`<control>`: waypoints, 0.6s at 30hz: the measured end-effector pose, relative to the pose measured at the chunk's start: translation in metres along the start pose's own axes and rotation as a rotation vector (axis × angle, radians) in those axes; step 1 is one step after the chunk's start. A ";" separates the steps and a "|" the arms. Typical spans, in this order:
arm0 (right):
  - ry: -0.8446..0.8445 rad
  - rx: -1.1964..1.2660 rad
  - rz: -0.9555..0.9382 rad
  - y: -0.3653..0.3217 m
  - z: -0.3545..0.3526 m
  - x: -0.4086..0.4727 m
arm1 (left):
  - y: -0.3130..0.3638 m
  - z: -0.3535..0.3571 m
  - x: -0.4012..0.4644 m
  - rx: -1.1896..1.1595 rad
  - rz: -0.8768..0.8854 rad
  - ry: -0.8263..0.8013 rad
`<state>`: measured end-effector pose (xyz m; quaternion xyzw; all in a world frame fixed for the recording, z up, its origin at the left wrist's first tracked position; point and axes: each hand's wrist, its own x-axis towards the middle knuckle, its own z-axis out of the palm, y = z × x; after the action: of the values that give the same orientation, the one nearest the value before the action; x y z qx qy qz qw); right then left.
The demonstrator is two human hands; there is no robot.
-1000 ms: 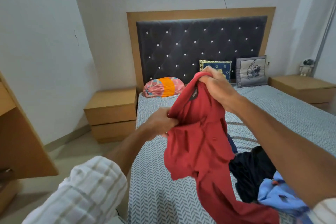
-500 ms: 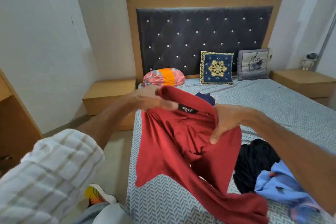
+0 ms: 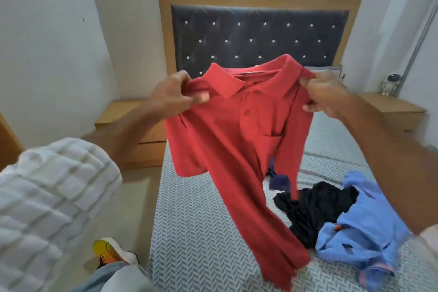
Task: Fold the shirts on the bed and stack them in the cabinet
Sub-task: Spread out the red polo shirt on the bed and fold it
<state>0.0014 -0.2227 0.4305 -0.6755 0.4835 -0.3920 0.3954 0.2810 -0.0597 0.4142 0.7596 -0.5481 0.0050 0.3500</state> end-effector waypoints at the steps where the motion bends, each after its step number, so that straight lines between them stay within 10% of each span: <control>1: -0.052 0.082 0.022 -0.006 -0.005 0.001 | 0.002 -0.006 0.003 0.175 0.063 -0.103; 6: -0.185 -0.647 -0.142 -0.011 -0.036 0.011 | 0.000 -0.022 0.017 0.445 -0.023 -0.001; 11: 0.376 -0.651 -0.577 -0.020 -0.046 0.014 | 0.010 -0.023 0.033 0.144 -0.078 0.367; 15: 0.077 -1.043 -0.516 -0.012 -0.047 0.011 | 0.008 -0.041 0.027 0.306 0.101 -0.030; 18: 0.223 -0.896 -0.467 0.000 -0.061 0.005 | -0.003 -0.041 0.016 0.403 0.164 0.066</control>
<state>-0.0529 -0.2371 0.4548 -0.8227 0.4793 -0.2938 -0.0846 0.3049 -0.0502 0.4502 0.7665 -0.5843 0.1678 0.2072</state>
